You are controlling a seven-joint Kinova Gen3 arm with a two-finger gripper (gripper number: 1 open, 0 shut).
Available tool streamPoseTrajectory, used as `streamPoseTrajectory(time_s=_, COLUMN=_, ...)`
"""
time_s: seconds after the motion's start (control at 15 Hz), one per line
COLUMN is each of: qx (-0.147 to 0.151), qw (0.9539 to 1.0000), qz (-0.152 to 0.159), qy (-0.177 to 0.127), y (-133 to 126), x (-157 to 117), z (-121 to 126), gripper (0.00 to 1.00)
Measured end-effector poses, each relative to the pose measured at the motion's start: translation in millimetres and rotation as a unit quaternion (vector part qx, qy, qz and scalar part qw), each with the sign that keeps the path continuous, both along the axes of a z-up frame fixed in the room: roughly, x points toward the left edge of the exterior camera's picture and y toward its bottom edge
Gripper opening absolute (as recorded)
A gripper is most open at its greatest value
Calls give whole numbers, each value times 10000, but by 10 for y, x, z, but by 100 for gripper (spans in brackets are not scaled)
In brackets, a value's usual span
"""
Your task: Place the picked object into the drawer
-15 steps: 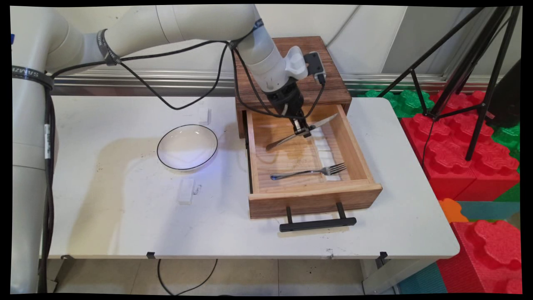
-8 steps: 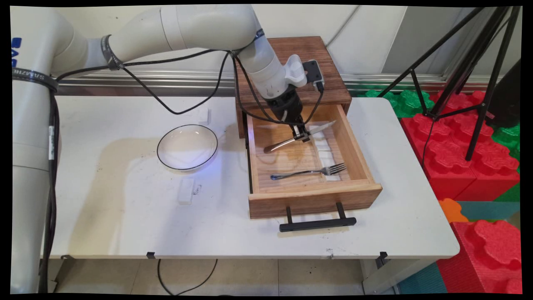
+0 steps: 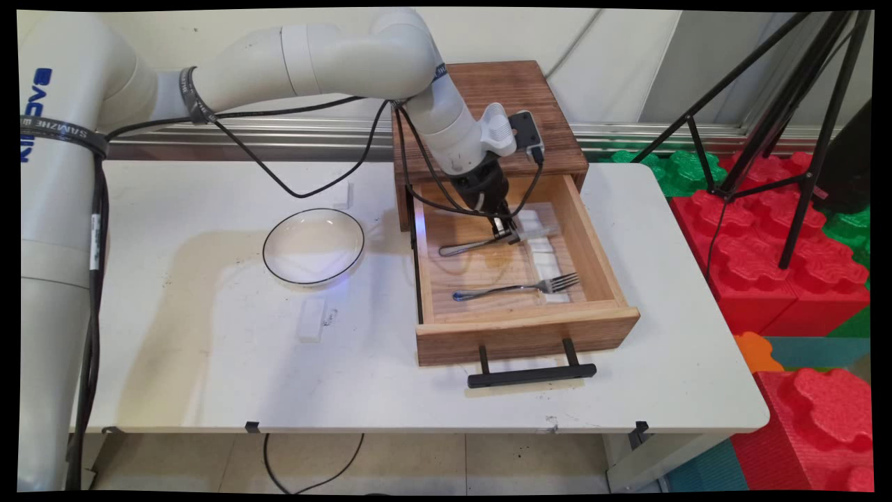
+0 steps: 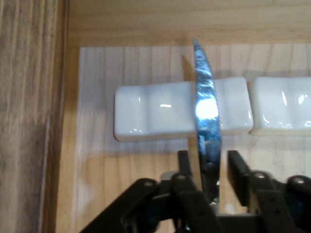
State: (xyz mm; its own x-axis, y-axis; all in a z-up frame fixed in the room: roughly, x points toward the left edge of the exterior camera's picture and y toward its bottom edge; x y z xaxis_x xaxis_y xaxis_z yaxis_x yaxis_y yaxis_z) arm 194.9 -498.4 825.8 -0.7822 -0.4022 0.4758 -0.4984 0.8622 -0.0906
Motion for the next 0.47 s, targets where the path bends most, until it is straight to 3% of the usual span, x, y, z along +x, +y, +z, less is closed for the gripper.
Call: streamPoseTrajectory(time_s=0.47, qx=-148, qw=9998, qz=74, qy=64, y=-28, x=-14, z=-44, gripper=100)
